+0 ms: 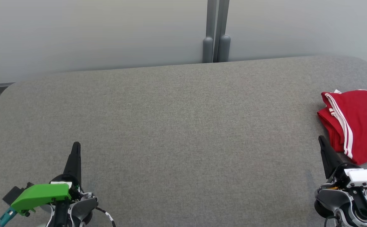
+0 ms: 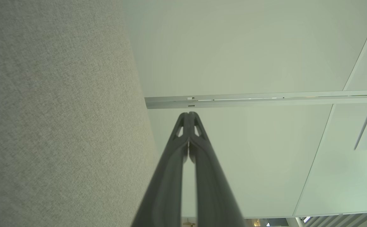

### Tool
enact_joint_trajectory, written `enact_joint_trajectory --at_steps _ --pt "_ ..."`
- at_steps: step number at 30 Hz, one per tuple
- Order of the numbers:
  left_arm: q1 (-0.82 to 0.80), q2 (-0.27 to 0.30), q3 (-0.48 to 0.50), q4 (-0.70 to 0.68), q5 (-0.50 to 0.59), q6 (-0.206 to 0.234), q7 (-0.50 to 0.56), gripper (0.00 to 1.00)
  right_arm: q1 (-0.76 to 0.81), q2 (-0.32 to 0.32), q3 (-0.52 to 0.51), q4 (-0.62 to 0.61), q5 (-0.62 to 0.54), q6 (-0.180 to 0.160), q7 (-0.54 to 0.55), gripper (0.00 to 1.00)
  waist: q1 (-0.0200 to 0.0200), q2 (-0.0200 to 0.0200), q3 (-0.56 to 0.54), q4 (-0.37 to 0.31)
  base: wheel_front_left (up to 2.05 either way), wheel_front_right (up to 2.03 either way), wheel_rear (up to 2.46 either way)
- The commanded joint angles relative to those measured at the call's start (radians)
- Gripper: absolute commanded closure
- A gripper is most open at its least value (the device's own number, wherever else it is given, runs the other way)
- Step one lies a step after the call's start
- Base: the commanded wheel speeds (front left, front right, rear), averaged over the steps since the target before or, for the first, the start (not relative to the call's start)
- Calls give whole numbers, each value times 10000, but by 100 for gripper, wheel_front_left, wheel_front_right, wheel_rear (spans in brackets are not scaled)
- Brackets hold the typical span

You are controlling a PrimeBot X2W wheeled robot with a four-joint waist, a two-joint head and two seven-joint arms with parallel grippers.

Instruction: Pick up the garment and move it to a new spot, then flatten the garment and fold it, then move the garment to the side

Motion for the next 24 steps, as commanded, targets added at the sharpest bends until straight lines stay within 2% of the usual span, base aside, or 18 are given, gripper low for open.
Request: enact_joint_trajectory --at_steps 1,24 --pt "-142 1 26 2 -47 -70 13 100 -100 -27 -23 20 43 4 57 100 0 0 0 0 0 0 0" --pt "-139 0 29 0 -44 -70 15 100 -103 -10 -46 20 17 4 61 100 0 0 0 0 0 0 0"
